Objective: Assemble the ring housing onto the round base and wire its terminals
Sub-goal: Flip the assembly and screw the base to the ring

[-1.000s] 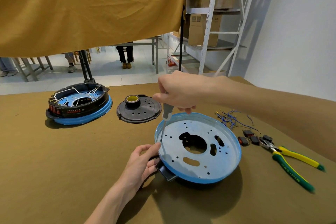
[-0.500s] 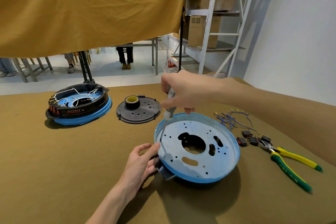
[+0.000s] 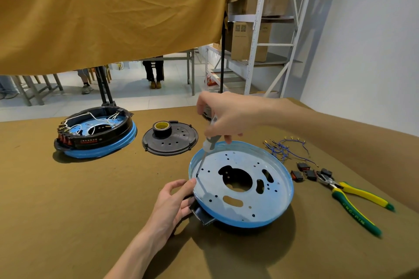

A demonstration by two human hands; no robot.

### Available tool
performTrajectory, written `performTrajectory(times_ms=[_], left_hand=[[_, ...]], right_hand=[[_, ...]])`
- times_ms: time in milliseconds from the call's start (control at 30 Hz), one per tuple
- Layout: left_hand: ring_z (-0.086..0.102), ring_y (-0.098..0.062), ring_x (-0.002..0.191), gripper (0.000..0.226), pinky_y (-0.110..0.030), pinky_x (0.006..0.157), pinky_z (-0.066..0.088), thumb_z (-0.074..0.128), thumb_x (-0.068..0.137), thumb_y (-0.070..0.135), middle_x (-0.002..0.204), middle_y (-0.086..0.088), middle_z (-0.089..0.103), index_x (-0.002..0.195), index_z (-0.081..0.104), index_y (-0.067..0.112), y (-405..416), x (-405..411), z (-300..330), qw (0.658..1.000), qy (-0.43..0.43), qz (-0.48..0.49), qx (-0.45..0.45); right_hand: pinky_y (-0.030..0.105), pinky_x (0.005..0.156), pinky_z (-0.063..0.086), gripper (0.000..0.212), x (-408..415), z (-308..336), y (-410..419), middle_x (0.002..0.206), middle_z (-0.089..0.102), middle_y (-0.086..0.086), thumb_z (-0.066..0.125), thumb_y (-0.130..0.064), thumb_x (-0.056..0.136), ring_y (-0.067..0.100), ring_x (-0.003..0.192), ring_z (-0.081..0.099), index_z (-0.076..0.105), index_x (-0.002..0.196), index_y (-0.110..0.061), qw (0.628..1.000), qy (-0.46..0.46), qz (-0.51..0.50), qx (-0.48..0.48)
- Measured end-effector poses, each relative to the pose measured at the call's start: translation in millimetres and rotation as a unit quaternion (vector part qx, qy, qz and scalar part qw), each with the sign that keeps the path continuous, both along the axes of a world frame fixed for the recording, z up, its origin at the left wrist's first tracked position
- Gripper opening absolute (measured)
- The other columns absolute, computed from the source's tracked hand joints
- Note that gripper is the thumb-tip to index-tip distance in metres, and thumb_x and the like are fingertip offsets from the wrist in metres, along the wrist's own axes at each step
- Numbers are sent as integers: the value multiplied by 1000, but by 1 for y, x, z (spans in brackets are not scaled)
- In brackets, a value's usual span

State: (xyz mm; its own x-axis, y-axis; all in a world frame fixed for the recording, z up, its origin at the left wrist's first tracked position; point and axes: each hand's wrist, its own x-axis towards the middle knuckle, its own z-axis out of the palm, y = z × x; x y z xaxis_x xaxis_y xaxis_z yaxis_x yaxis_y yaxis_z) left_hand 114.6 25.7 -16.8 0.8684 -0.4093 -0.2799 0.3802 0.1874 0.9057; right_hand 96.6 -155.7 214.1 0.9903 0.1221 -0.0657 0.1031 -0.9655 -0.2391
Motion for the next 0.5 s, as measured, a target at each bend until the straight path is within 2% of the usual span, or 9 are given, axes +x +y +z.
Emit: performTrajectory(times_ms=[67,167,233,300,333,400,433,500], left_hand=[[77,-23,96,72,-43,80,64,89,59,45,104,-5,77,120,58,21,0,0,0,1000,0,1,-3],[78,-20,92,71,-39,74,64,88,63,43,104,-6,78,122,57,19,1,-3,2,1000,-4,-3,-6],[79,-19,90,67,-37,70,64,86,67,42,110,-7,74,122,57,18,1,-3,3,1000,-4,-3,-3],[79,-16,87,62,-34,67,63,84,71,40,112,-8,72,122,57,17,1,-4,4,1000,-5,-3,-6],[78,-16,86,61,-33,67,63,83,71,40,113,-9,71,122,57,17,0,-5,4,1000,-4,-3,-8],[78,-14,84,60,-31,65,63,82,71,40,113,-9,71,121,57,17,0,-6,6,1000,-6,-5,-12],[78,-13,82,58,-30,63,62,82,72,39,112,-8,71,120,57,17,0,-7,7,1000,-8,-5,-12],[78,-14,82,56,-30,63,62,81,74,38,112,-8,71,120,57,17,0,-7,7,1000,-7,-1,-10]], right_hand=[[30,45,53,26,1,-6,2,83,69,4,55,-39,102,13,49,69,47,110,-16,998,-51,-7,-39],[30,53,52,37,-2,-4,-2,85,69,-1,69,-39,93,17,68,71,44,114,-21,999,-15,6,-36],[27,49,50,34,-3,-4,-1,86,72,0,70,-35,91,14,62,71,48,113,-20,1000,-2,4,-27],[25,45,51,29,-3,-8,3,82,74,4,58,-42,99,11,48,68,55,106,-14,997,-58,-12,-49],[27,46,54,34,-3,-11,3,81,74,4,56,-46,99,11,48,68,55,105,-13,995,-77,-18,-55],[33,54,60,40,-5,-11,-1,87,73,3,65,-48,93,14,60,72,51,113,-16,998,-44,-12,-41],[32,52,59,41,-7,-9,-3,90,74,5,68,-44,91,16,63,73,51,116,-16,999,-17,-11,-35],[22,40,50,34,-8,-10,-5,75,77,8,61,-39,97,15,52,69,60,112,-8,999,-4,-24,-40]])
